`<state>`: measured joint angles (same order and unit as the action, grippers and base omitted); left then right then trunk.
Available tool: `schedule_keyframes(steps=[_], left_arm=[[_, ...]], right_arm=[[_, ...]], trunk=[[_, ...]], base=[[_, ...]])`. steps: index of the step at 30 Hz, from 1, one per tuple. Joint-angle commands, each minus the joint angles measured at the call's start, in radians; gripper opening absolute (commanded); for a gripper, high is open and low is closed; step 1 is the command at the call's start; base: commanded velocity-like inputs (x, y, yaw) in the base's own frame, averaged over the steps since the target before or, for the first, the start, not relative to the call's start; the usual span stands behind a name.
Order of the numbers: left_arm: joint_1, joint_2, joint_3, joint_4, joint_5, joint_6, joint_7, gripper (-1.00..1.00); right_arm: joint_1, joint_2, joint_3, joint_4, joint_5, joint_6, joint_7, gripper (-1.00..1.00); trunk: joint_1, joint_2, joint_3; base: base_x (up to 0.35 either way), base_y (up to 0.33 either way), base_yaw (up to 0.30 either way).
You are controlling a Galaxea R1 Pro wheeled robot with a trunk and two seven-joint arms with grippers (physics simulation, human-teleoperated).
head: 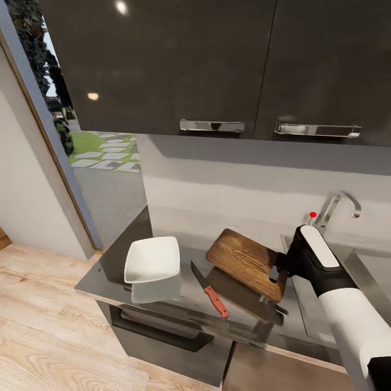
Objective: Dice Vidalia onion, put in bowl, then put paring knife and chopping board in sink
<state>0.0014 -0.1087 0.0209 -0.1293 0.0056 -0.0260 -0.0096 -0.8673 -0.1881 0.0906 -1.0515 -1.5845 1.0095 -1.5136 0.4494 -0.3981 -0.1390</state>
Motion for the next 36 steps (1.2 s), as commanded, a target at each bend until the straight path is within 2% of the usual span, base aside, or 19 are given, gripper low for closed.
schedule_keyframes(steps=[1, 4, 8, 27, 36], left_arm=[[0.0, 0.0, 0.002, -0.001, 0.001, -0.002, -0.001, 1.0], [0.0, 0.0, 0.002, -0.001, 0.001, -0.002, -0.001, 1.0], [0.0, 0.0, 0.002, -0.001, 0.001, -0.002, -0.001, 1.0], [0.0, 0.0, 0.002, -0.001, 0.001, -0.002, -0.001, 1.0], [0.0, -0.002, 0.002, -0.001, 0.0, -0.002, -0.001, 1.0]], right_arm=[[-0.001, -0.01, 0.003, -0.001, -0.013, 0.01, -0.01, -1.0], [-0.001, -0.035, 0.003, -0.001, -0.016, 0.009, -0.01, -1.0], [-0.001, -0.043, 0.003, -0.001, -0.02, 0.009, -0.01, -1.0], [-0.001, -0.045, 0.003, -0.001, -0.022, 0.009, -0.01, -1.0], [-0.001, -0.045, 0.003, -0.001, -0.021, 0.009, -0.01, -1.0]], trunk=[[0.001, -0.002, -0.002], [0.001, -0.002, -0.002], [0.001, -0.002, -0.002], [0.001, -0.002, -0.002], [0.001, -0.002, -0.002]], base=[[0.0, 0.0, 0.0], [0.0, 0.0, 0.0], [0.0, 0.0, 0.076], [0.0, 0.0, 0.124], [0.0, -0.077, 0.017]])
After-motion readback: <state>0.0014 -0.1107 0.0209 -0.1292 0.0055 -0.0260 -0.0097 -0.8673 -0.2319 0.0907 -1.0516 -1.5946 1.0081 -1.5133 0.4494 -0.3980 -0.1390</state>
